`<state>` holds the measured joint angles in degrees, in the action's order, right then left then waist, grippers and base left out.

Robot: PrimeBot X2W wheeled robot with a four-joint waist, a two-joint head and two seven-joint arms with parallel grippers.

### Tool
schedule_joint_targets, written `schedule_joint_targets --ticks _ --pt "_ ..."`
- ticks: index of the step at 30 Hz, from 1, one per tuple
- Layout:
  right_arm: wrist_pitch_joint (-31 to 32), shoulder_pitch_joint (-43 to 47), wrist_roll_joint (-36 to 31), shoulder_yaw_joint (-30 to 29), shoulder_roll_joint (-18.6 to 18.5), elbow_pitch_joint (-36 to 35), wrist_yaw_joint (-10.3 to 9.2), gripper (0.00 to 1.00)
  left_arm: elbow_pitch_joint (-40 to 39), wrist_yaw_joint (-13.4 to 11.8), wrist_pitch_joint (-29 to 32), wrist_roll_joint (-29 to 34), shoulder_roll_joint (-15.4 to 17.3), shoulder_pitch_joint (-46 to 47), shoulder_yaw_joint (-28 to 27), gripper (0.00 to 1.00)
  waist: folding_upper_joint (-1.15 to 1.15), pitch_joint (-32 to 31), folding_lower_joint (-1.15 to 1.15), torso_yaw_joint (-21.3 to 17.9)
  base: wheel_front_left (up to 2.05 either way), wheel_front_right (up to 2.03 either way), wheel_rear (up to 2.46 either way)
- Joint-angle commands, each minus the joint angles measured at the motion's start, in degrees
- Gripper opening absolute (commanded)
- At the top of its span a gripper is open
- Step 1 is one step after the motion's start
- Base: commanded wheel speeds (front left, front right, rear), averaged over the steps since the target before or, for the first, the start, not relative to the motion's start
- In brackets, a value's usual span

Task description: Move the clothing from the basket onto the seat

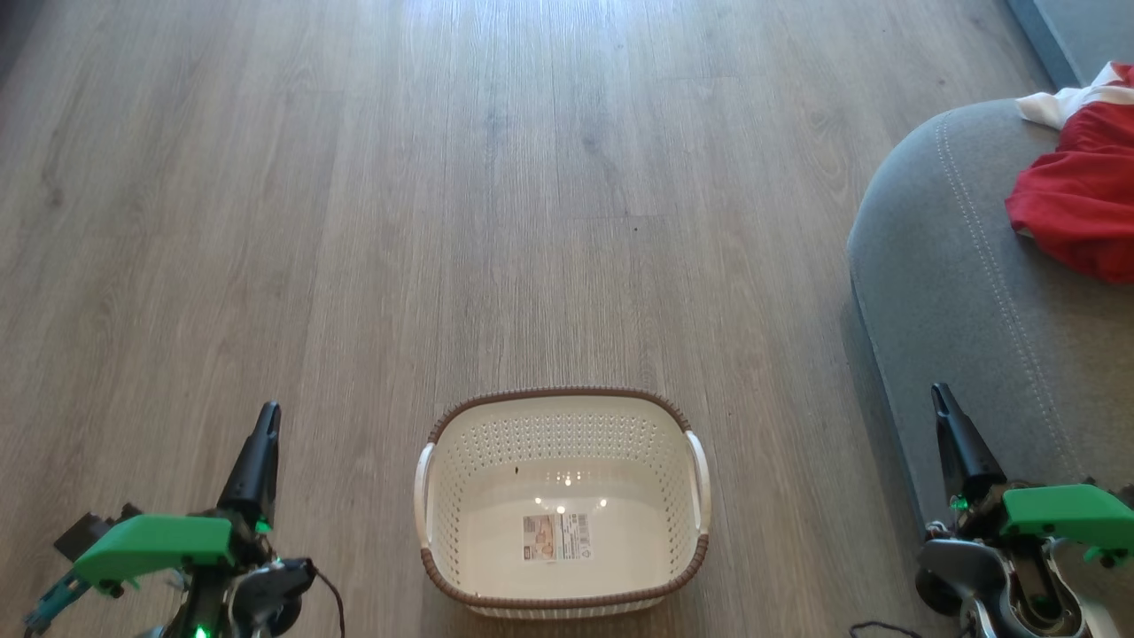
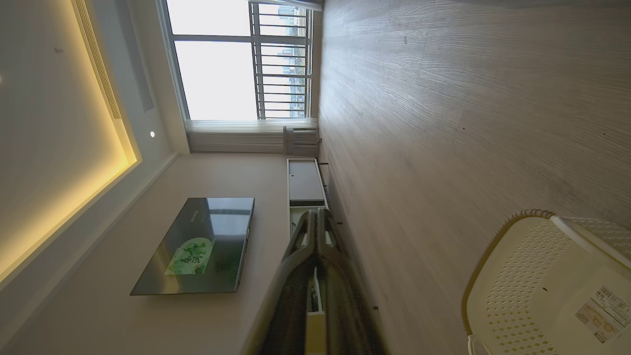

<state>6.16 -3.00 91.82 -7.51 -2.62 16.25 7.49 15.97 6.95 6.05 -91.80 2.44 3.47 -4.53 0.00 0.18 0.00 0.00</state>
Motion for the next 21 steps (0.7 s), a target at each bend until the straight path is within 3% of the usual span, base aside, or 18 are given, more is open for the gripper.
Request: schedule_joint_targets --ticks 1,21 --pt "0.33 -3.19 0.35 0.99 -0.26 -2.23 0.00 0.00 -1.91 0.54 0.44 -0.36 0.43 2.73 -1.99 0.00 0.00 0.00 0.00 0.00 0.00 0.00 0.00" --pt "0.33 -3.19 0.35 0.99 -0.26 -2.23 0.00 0.00 -1.92 0.54 0.44 -0.37 0.43 2.72 -1.99 0.00 0.00 0.00 0.00 0.00 0.00 0.00 0.00"
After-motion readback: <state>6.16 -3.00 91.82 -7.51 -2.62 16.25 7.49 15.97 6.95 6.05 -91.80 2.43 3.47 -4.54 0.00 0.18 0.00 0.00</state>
